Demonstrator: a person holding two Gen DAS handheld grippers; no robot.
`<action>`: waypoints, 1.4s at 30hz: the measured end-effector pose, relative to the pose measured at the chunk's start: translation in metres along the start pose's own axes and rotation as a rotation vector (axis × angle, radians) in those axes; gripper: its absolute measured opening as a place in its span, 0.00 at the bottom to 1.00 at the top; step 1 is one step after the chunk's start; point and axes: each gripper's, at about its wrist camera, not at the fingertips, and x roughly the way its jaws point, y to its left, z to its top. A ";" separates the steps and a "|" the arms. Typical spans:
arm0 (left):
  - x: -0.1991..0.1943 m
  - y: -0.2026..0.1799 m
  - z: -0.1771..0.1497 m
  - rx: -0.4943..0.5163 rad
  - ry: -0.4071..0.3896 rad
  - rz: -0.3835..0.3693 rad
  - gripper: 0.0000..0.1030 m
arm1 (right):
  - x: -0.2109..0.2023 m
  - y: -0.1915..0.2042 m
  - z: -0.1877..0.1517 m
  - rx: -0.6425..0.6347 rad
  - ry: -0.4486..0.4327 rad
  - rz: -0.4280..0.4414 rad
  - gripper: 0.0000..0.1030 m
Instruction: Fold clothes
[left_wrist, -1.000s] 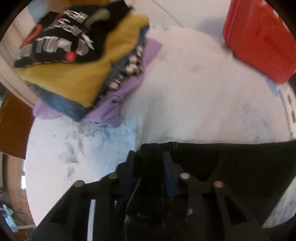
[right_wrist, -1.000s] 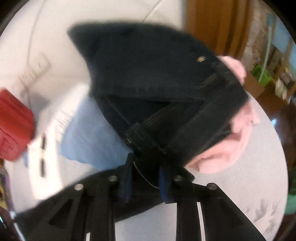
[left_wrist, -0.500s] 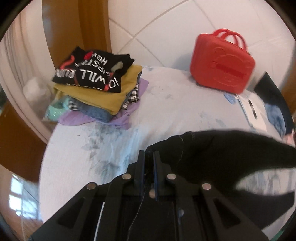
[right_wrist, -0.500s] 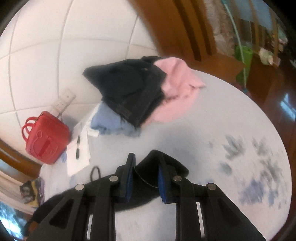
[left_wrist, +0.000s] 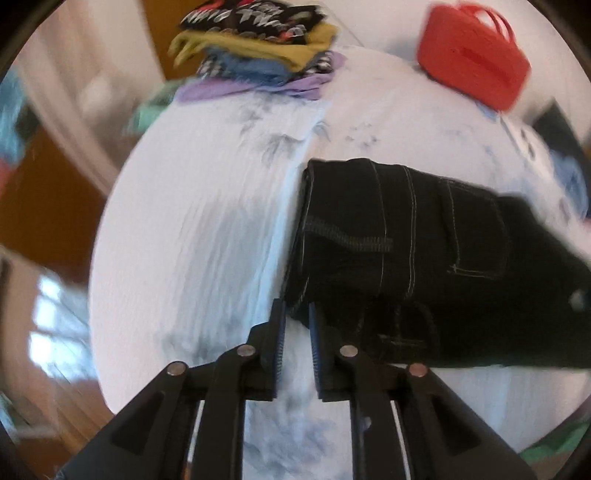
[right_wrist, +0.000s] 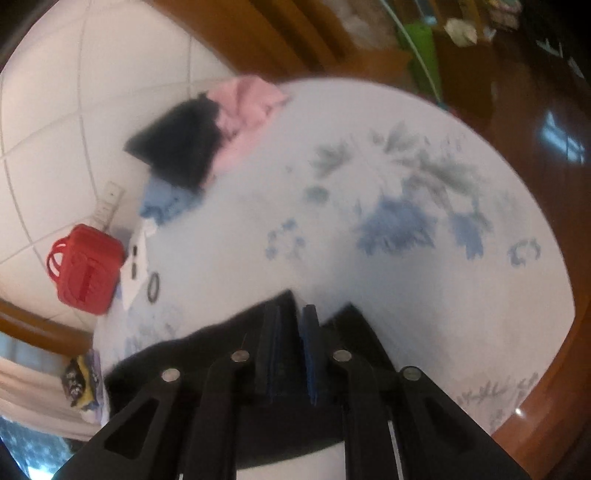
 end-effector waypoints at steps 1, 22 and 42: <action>-0.009 0.003 0.000 -0.027 -0.018 -0.019 0.33 | 0.004 -0.001 -0.002 0.009 0.011 -0.003 0.32; 0.040 -0.026 0.047 -0.077 -0.014 0.006 0.80 | 0.054 0.038 -0.060 0.016 0.143 -0.293 0.68; -0.011 -0.076 0.066 0.029 -0.141 0.049 0.23 | 0.088 0.101 -0.064 -0.314 0.135 -0.498 0.29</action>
